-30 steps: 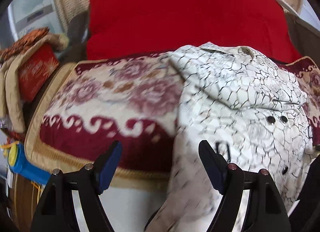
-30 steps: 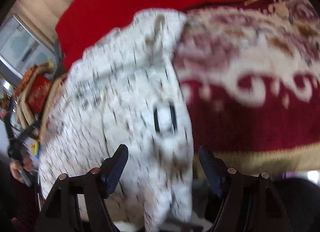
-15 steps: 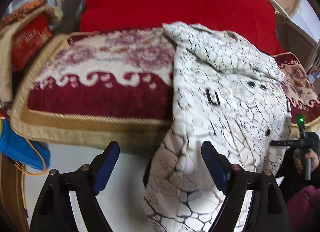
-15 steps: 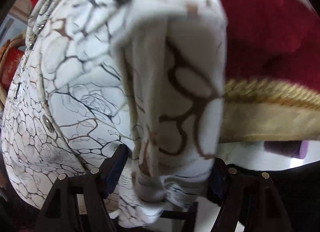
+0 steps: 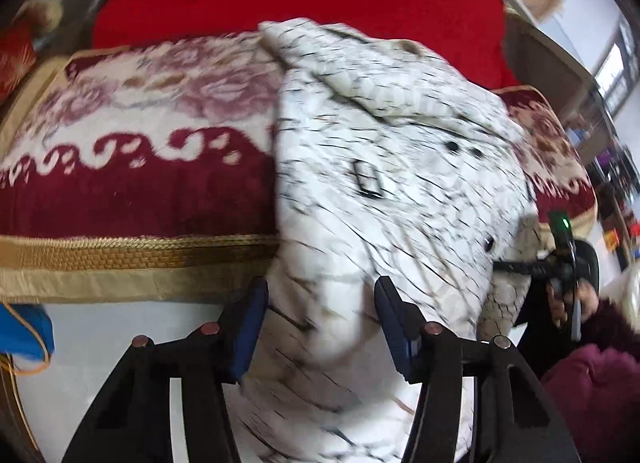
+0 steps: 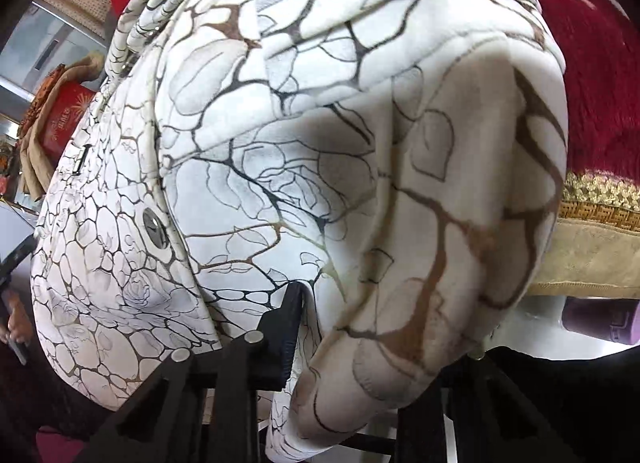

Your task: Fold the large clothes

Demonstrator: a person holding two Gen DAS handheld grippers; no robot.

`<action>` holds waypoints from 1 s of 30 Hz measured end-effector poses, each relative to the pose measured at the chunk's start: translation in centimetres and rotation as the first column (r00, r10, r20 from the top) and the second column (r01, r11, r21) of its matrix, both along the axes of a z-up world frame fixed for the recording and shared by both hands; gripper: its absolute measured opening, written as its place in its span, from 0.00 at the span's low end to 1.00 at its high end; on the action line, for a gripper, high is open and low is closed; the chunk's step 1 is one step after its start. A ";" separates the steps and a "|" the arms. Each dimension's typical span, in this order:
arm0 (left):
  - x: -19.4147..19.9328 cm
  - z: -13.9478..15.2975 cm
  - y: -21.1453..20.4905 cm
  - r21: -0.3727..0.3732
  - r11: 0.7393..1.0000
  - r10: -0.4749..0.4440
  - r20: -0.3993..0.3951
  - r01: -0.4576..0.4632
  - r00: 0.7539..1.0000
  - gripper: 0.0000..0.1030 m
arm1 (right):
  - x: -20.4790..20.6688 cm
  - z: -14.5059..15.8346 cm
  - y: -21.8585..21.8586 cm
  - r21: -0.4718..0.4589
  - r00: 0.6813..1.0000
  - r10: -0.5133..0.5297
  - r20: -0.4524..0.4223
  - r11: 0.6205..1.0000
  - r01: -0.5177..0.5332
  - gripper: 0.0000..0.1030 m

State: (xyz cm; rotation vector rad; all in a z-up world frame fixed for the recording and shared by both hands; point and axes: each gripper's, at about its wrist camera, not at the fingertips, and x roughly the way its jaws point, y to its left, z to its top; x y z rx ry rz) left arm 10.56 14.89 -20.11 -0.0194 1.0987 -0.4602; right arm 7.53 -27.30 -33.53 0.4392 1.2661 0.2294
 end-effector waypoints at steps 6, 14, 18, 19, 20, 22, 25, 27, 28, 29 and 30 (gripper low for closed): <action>3.8 -3.2 1.3 -0.145 0.989 -0.012 -0.260 -0.027 0.965 0.72 | 0.4 -0.5 -0.7 0.033 1.000 -0.018 -0.019 0.999 0.019 0.28; 5.6 -3.5 -0.3 -0.203 0.979 -0.084 -0.321 0.017 0.943 0.22 | 0.0 1.4 -0.3 0.033 0.998 0.035 0.043 0.999 -0.036 0.15; 6.1 -1.6 -1.6 -0.223 0.973 -0.118 -0.270 0.057 0.956 0.10 | -0.5 5.3 0.9 0.049 0.983 0.091 0.157 0.994 -0.100 0.13; 6.1 -1.2 -2.1 -0.222 0.973 -0.122 -0.258 0.064 0.958 0.09 | -0.4 6.4 1.1 0.064 0.978 0.099 0.186 0.992 -0.113 0.12; 6.3 -0.9 -2.4 -0.226 0.972 -0.123 -0.249 0.066 0.961 0.08 | -0.3 7.2 1.5 0.074 0.972 0.108 0.207 0.989 -0.125 0.12; 6.3 0.0 -2.9 -0.248 0.966 -0.130 -0.224 0.073 0.966 0.08 | 0.0 8.7 1.7 0.082 0.964 0.119 0.237 0.986 -0.142 0.12; 6.4 2.0 -2.8 -0.285 0.955 -0.133 -0.164 0.083 0.977 0.07 | 0.6 10.9 2.5 0.123 0.951 0.119 0.287 0.979 -0.160 0.12; 6.8 3.2 -2.8 -0.304 0.949 -0.125 -0.129 0.081 0.984 0.07 | 0.5 12.4 1.6 0.146 0.938 0.114 0.328 0.975 -0.170 0.12; 7.2 4.0 -2.6 -0.317 0.945 -0.118 -0.113 0.077 0.987 0.07 | 0.6 13.2 1.6 0.157 0.930 0.109 0.352 0.972 -0.173 0.12; 7.6 4.8 -2.3 -0.336 0.939 -0.110 -0.096 0.072 0.989 0.07 | 0.4 13.8 0.7 0.176 0.922 0.098 0.374 0.969 -0.174 0.11; 8.1 5.5 -2.3 -0.355 0.933 -0.104 -0.084 0.068 0.991 0.07 | 0.8 14.7 0.4 0.203 0.913 0.079 0.399 0.964 -0.172 0.11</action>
